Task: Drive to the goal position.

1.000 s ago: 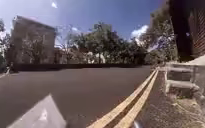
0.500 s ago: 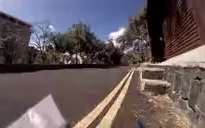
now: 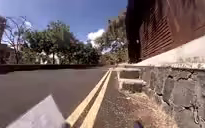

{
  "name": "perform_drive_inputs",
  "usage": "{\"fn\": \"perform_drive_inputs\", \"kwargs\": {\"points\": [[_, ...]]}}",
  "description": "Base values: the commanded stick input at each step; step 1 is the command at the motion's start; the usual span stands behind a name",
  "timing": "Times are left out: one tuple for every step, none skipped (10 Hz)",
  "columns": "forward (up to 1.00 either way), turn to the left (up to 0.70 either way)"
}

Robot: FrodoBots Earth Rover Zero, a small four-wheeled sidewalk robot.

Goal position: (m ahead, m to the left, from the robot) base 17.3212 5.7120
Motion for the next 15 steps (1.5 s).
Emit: {"fn": "perform_drive_inputs", "kwargs": {"points": [[0.00,-0.50],[0.50,0.00],[0.50,0.00],[0.50,0.00],[0.50,0.00],[0.00,0.00],[0.00,0.00],[0.00,0.00],[0.00,0.00],[0.00,0.00],[0.00,0.00],[0.00,0.00],[0.00,0.00],[0.00,0.00],[0.00,0.22]]}}
